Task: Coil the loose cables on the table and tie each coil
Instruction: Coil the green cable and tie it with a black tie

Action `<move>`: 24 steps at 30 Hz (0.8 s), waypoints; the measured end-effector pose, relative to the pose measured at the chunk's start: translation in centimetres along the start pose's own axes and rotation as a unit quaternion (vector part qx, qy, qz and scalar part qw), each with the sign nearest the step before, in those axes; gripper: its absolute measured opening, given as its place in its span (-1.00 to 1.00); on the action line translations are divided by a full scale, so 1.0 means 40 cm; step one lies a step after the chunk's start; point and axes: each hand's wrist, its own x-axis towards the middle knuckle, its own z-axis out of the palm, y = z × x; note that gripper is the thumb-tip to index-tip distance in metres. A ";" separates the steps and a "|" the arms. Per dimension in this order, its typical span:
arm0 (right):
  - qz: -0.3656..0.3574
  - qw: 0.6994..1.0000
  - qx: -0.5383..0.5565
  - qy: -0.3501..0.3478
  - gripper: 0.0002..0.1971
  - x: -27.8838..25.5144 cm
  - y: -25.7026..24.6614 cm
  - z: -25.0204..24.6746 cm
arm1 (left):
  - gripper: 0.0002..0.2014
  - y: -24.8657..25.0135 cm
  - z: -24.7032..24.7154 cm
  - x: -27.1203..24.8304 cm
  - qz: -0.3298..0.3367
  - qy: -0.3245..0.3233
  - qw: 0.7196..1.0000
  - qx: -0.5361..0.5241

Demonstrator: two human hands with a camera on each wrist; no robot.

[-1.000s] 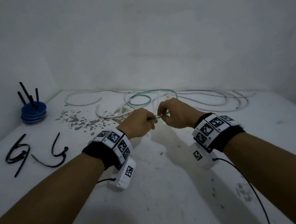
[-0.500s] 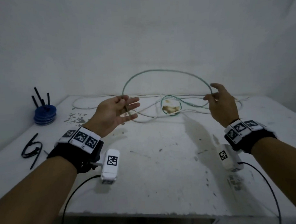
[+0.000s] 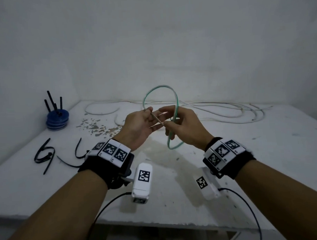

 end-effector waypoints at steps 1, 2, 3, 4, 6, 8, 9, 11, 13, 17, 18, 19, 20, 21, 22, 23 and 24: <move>-0.004 1.000 0.013 -0.006 -0.71 -0.005 -0.003 0.002 | -0.82 0.000 -0.009 -0.001 -0.001 0.000 1.000 -0.009; -0.008 1.000 0.018 -0.012 -0.68 -0.008 -0.002 0.006 | -0.84 0.000 -0.016 -0.001 -0.001 0.003 1.000 -0.016; -0.010 1.000 0.022 -0.010 -0.71 -0.010 -0.002 0.012 | -0.84 -0.001 -0.020 -0.004 0.000 0.006 1.000 -0.020; -0.008 0.999 0.032 0.002 -0.79 -0.010 -0.002 0.020 | -0.84 -0.001 -0.024 -0.007 -0.001 0.002 1.000 -0.023; 0.013 0.995 0.081 0.051 -0.89 -0.004 0.000 0.031 | -0.82 0.002 -0.028 -0.017 -0.016 -0.029 0.999 -0.019; 0.051 0.984 0.149 0.078 -0.86 0.001 -0.001 0.030 | -0.82 0.011 -0.034 -0.028 -0.043 -0.059 0.997 -0.013; 0.063 0.980 0.177 0.066 -0.84 0.004 -0.003 0.024 | -0.84 0.018 -0.039 -0.031 -0.052 -0.059 0.997 -0.019; 0.072 0.979 0.193 0.005 -0.81 0.007 -0.007 0.006 | -0.86 0.033 -0.054 -0.031 -0.061 -0.030 0.997 -0.039; 0.086 0.980 0.169 -0.063 -0.82 0.006 -0.012 -0.009 | -0.90 0.044 -0.067 -0.028 -0.054 0.015 0.998 -0.028; 0.121 0.981 0.140 -0.062 -0.84 0.009 -0.021 -0.017 | -0.83 0.053 -0.063 -0.034 -0.031 0.033 0.992 0.115; 0.125 0.983 0.131 -0.028 -0.86 0.013 -0.020 -0.015 | -0.83 0.052 -0.054 -0.040 -0.032 0.014 0.986 0.162; 0.130 0.984 0.123 0.006 -0.88 0.016 -0.020 -0.011 | -0.84 0.048 -0.045 -0.048 -0.036 -0.009 0.979 0.202; 0.134 0.983 0.119 0.032 -0.89 0.019 -0.019 -0.004 | -0.83 0.044 -0.037 -0.054 -0.041 -0.033 0.972 0.229; 0.137 0.982 0.119 0.046 -0.91 0.021 -0.021 0.004 | -0.79 0.039 -0.030 -0.061 -0.043 -0.057 0.965 0.251; 0.138 0.981 0.121 0.055 -0.92 0.022 -0.022 0.012 | -0.72 0.035 -0.024 -0.065 -0.038 -0.078 0.959 0.269; 0.137 0.981 0.126 0.062 -0.92 0.021 -0.025 0.020 | -0.67 0.033 -0.020 -0.067 -0.029 -0.092 0.953 0.286; 0.136 0.980 0.125 0.074 -0.93 0.021 -0.025 0.027 | -0.67 0.031 -0.017 -0.068 -0.017 -0.100 0.947 0.304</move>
